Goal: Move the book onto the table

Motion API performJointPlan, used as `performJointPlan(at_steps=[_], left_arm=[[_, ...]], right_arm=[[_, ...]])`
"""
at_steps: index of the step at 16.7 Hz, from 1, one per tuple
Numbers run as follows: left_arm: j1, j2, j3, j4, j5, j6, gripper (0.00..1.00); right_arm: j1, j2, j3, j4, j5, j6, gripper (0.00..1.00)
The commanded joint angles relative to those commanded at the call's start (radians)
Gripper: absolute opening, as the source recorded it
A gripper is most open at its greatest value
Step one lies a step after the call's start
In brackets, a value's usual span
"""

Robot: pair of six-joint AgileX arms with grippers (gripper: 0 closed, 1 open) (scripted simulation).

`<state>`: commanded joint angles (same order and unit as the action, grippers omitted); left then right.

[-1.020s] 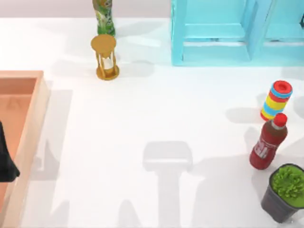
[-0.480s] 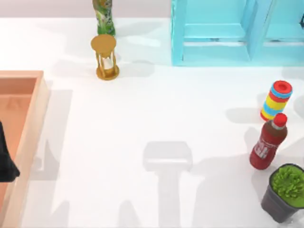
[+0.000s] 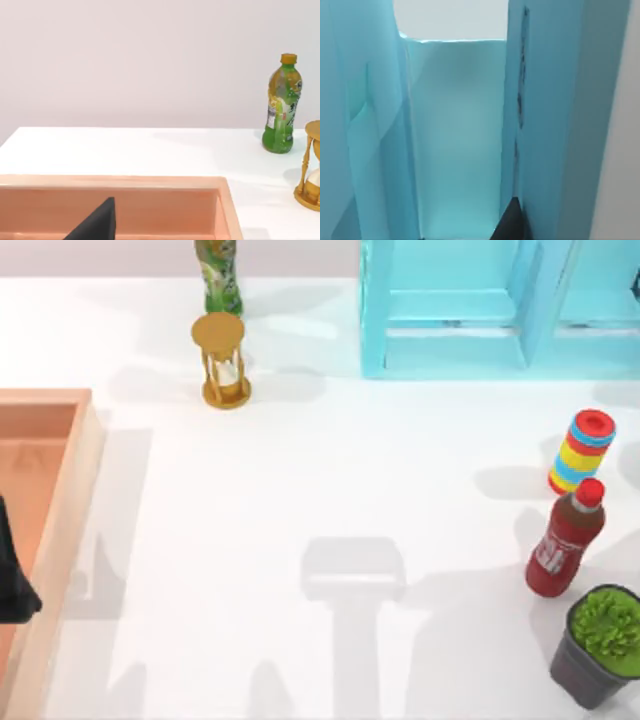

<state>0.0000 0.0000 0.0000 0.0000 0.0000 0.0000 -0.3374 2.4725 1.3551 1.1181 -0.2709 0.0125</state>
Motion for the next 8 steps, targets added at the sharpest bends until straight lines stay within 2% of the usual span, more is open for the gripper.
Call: performJointPlan(at_steps=[8], left_arm=[[0.000,0.000,0.000,0.000,0.000,0.000,1.00]], right_arm=[[0.000,0.000,0.000,0.000,0.000,0.000,0.00]])
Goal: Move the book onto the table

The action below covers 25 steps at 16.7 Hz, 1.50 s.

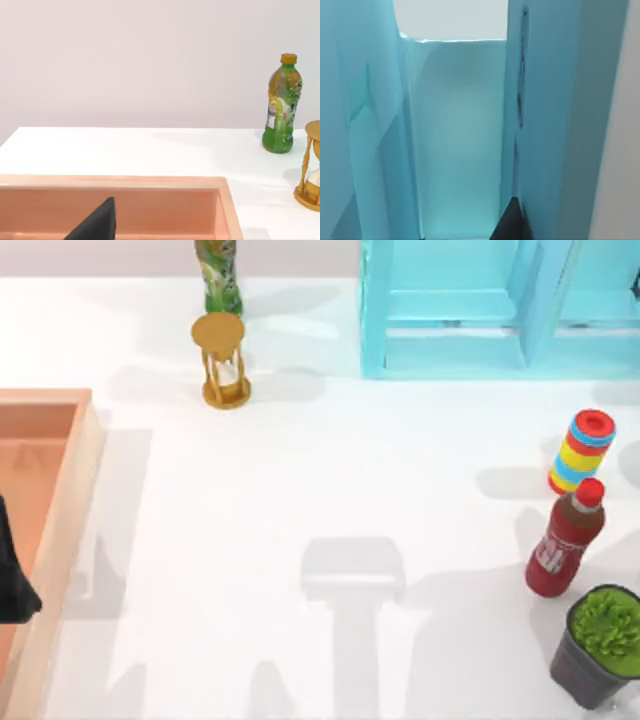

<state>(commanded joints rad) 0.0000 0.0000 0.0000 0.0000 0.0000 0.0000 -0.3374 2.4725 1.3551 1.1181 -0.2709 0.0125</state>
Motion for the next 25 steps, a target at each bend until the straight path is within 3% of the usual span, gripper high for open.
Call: performJointPlan(at_steps=[7,18,25], left_arm=[[0.000,0.000,0.000,0.000,0.000,0.000,1.00],[0.000,0.000,0.000,0.000,0.000,0.000,1.00],[0.000,0.000,0.000,0.000,0.000,0.000,1.00]], right_arm=[[-0.039,-0.166,-0.088,-0.084,-0.021,0.004,0.00],[-0.207,-1.006,-0.521,-0.457,-0.208,0.007,0.00],[-0.226,-1.094,-0.579,-0.508,-0.238,0.008,0.00]])
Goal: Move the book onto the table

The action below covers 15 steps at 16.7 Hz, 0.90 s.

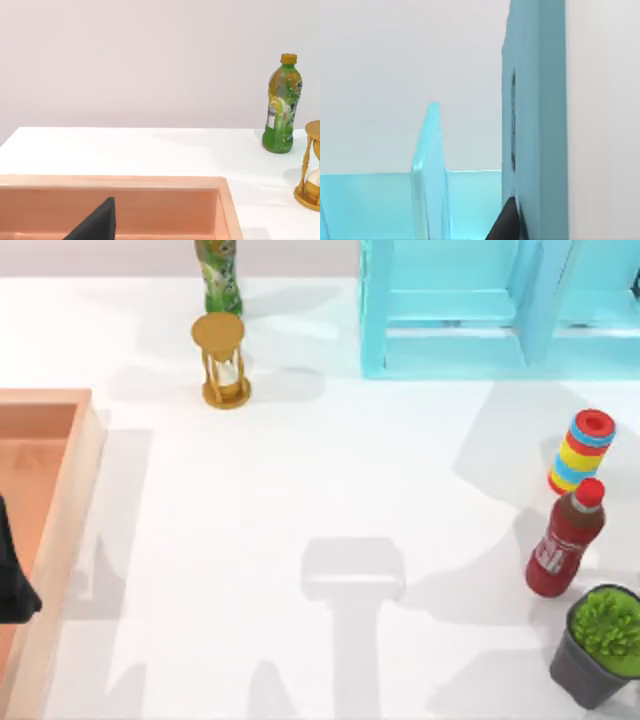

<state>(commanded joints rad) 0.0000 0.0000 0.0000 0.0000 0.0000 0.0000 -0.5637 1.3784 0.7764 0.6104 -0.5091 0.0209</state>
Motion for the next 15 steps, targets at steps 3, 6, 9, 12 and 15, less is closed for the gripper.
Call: performJointPlan(at_steps=[3,6,9,12,15], left_arm=[[0.000,0.000,0.000,0.000,0.000,0.000,1.00],[0.000,0.000,0.000,0.000,0.000,0.000,1.00],[0.000,0.000,0.000,0.000,0.000,0.000,1.00],[0.000,0.000,0.000,0.000,0.000,0.000,1.00],[0.000,0.000,0.000,0.000,0.000,0.000,1.00]], right_arm=[[0.015,0.008,0.001,0.002,0.010,-0.008,0.00],[0.108,0.026,0.012,0.010,0.092,-0.089,0.00],[0.296,0.058,0.031,0.023,0.229,-0.230,0.00],[0.568,0.107,0.048,0.031,0.405,-0.405,0.00],[0.887,0.185,0.051,0.024,0.615,-0.590,0.00]])
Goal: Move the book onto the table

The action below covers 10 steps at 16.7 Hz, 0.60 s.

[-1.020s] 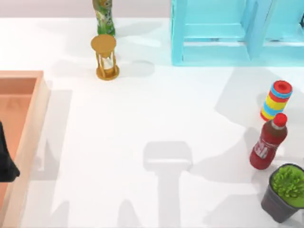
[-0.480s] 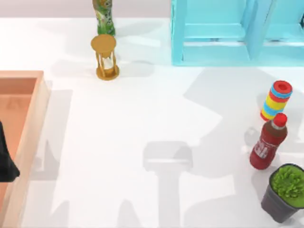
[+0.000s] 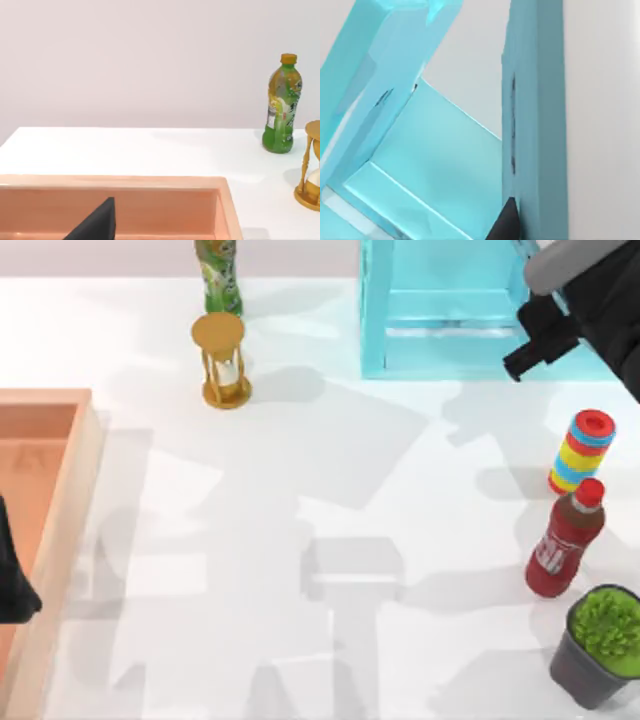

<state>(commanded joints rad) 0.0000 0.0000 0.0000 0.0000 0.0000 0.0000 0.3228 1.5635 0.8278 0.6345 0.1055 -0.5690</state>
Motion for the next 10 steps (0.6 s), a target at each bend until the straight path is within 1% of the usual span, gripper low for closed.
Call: performJointPlan(at_steps=[3,6,8,10], left_arm=[[0.000,0.000,0.000,0.000,0.000,0.000,1.00],[0.000,0.000,0.000,0.000,0.000,0.000,1.00],[0.000,0.000,0.000,0.000,0.000,0.000,1.00],[0.000,0.000,0.000,0.000,0.000,0.000,1.00]], right_arm=[[0.316,0.097,-0.009,-0.021,0.235,-0.176,0.00],[0.588,0.185,-0.021,-0.045,0.473,-0.329,0.00],[0.726,0.232,-0.027,-0.060,0.618,-0.413,0.00],[0.821,0.263,-0.030,-0.070,0.735,-0.479,0.00]])
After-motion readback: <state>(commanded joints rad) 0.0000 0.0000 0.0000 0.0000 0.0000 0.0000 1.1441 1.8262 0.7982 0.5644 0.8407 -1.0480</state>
